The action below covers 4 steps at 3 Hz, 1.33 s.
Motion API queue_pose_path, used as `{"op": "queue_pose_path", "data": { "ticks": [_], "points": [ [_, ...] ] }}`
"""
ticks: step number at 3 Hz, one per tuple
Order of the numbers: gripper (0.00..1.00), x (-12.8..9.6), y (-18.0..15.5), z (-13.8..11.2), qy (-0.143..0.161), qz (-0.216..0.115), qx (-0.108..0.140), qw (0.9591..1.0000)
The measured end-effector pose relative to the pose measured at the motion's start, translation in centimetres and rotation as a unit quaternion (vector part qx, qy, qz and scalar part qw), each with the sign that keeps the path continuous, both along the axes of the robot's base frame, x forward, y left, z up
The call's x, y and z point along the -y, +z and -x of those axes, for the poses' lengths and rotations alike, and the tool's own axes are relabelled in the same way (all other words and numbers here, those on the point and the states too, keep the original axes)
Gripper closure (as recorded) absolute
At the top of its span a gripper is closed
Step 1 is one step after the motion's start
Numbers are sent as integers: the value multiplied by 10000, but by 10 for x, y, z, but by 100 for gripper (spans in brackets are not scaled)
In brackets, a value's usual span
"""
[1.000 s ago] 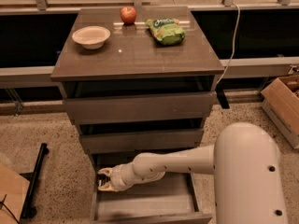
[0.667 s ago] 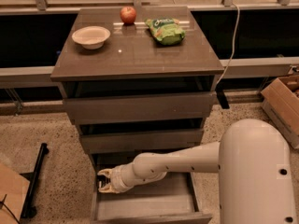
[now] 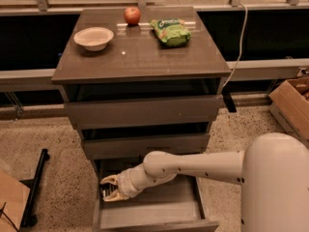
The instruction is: Pick rxbar chocolate from bottom drawer and place on counter
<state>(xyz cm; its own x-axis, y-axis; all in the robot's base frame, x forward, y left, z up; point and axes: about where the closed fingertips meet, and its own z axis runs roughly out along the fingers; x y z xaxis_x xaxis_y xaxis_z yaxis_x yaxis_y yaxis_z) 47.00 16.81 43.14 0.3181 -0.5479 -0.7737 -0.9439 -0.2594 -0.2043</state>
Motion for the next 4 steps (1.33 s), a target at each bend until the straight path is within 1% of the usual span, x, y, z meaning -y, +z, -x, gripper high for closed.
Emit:
{"op": "queue_pose_path", "data": {
  "ticks": [1, 2, 3, 4],
  "points": [
    [100, 14, 33, 29, 560, -59, 15, 9984],
    [100, 32, 75, 50, 856, 13, 233, 9961],
    [100, 54, 123, 54, 590, 192, 520, 9967],
    [100, 68, 173, 42, 364, 492, 790, 9950]
  ]
}}
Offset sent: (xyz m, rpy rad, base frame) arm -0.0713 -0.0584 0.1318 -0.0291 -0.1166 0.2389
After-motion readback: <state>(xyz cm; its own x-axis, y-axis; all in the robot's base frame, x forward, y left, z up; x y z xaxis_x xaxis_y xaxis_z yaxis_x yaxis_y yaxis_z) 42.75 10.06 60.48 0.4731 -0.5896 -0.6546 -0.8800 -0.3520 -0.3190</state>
